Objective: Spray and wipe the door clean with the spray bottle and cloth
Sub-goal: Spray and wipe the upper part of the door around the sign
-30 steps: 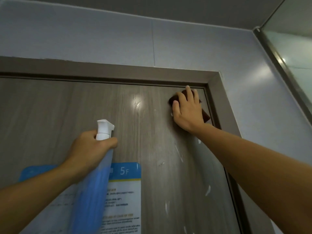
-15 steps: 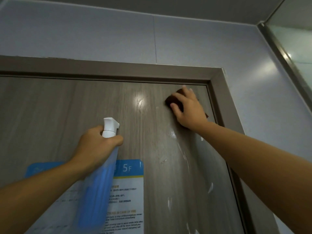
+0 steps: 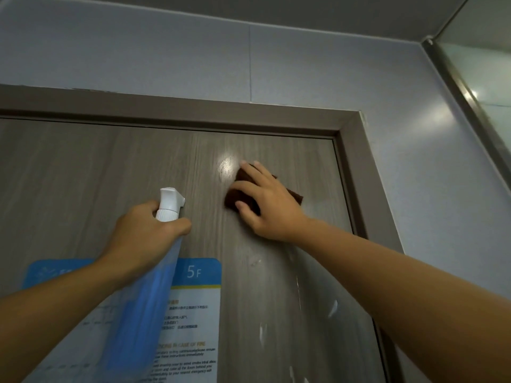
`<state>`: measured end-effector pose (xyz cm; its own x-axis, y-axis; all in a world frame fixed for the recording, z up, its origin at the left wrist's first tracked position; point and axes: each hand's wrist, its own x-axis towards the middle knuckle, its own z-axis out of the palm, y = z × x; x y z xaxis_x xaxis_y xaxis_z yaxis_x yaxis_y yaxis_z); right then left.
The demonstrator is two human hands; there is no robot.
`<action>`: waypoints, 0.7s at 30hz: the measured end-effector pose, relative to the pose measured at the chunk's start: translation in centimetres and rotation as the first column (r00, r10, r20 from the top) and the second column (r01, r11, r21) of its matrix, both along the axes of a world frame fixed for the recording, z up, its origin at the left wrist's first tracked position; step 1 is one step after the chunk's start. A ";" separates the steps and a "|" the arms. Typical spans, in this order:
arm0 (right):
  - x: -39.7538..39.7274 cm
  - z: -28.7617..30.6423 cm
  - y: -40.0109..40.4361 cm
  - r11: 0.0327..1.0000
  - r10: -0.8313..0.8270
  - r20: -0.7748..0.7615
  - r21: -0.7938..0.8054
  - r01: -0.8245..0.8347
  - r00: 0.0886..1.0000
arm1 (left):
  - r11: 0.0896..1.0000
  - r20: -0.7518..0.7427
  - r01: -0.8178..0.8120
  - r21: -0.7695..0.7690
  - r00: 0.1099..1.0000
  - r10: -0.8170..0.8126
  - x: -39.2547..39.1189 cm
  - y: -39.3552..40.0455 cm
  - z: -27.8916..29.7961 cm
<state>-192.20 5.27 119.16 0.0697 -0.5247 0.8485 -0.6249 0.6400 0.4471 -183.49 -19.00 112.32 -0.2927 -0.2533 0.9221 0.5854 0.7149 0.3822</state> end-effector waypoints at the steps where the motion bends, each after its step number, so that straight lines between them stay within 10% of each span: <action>1: -0.2 -0.2 1.2 1.000 -0.011 -0.005 -0.002 0.011 1.000 | 1.000 -0.002 -0.003 -0.002 1.000 0.003 -0.1 0.0 0.0; 13: -0.1 4.0 -1.6 0.732 -0.018 0.104 -0.676 0.084 0.994 | 0.995 -0.001 0.080 0.055 0.997 -0.080 0.2 0.2 0.1; 21: 0.0 -1.0 -1.5 0.994 -0.082 -0.141 0.054 0.090 0.987 | 0.993 0.008 0.080 0.087 0.997 -0.081 0.2 -0.1 -0.2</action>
